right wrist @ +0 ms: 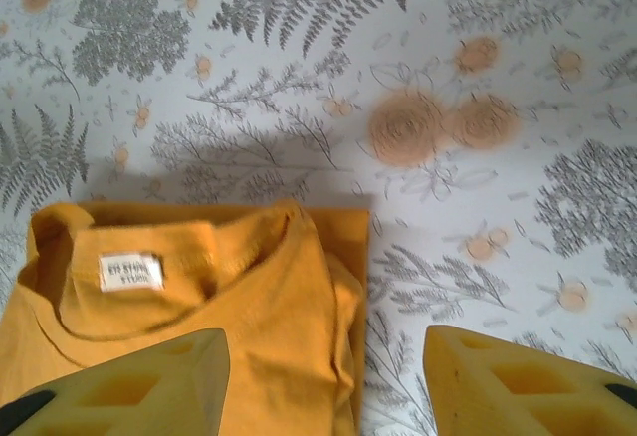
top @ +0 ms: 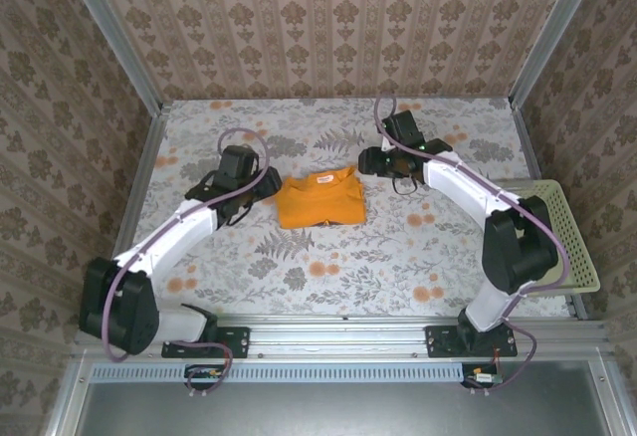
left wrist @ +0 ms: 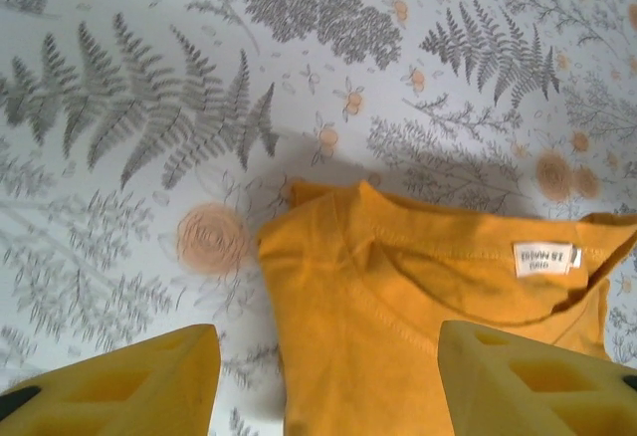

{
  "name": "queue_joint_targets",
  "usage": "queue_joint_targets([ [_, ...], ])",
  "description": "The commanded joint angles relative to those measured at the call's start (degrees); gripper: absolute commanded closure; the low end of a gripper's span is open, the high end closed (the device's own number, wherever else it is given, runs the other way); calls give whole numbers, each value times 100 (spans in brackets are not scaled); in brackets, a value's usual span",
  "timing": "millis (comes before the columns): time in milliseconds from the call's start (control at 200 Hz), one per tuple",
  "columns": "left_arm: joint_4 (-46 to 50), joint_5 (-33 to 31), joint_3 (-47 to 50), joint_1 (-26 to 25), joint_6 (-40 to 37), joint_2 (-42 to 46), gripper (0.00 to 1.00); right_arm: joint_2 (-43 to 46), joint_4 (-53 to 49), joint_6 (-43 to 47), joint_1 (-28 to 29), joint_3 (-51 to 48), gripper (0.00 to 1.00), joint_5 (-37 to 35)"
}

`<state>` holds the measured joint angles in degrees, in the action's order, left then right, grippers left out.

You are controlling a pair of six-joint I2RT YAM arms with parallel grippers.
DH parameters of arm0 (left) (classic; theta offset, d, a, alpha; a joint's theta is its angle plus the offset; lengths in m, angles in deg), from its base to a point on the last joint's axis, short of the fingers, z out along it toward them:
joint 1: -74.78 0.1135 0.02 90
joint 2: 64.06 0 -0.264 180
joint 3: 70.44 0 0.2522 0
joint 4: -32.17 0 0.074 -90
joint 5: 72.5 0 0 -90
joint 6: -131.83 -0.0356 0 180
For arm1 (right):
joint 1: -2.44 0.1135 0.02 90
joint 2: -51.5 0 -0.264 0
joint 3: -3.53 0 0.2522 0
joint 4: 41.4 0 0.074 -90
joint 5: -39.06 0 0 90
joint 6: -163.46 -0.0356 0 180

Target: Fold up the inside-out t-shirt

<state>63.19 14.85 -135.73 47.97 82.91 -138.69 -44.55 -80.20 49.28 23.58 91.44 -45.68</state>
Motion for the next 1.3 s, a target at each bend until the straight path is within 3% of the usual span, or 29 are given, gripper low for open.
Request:
queue_joint_targets([
  [0, 384, -281, 171, -345, 365, 40, 39, 295, -74, -58, -2, -441, 43, 2],
  [100, 522, -559, -24, -882, 348, -134, 38, 503, 63, -42, 324, -679, 43, 53],
  [180, 386, -508, 66, -949, 482, -295, 38, 467, -44, 127, 914, -586, 39, -279],
  [255, -35, -443, 539, -724, 743, -112, 39, 245, -97, 179, 1429, -398, 29, -637],
  [370, -419, -591, 1416, -286, 866, 746, 38, -465, -351, 151, 1977, 182, 26, -921],
  [510, -390, -86, 1912, 517, 492, 1623, 33, -1504, -523, 372, 2202, 916, 19, -1012],
  [810, -84, 609, 2422, 1661, 60, 2981, 27, -3078, -1700, 1053, 967, 2533, 17, -1730],
  [1130, -261, 1003, 2525, 1901, -131, 2975, 25, -3136, -1939, 2407, -644, 3158, 15, -2414],
  [1295, -267, 1082, 2498, 1960, -173, 2963, 25, -2622, -2074, 2655, -812, 3366, 13, -2427],
])
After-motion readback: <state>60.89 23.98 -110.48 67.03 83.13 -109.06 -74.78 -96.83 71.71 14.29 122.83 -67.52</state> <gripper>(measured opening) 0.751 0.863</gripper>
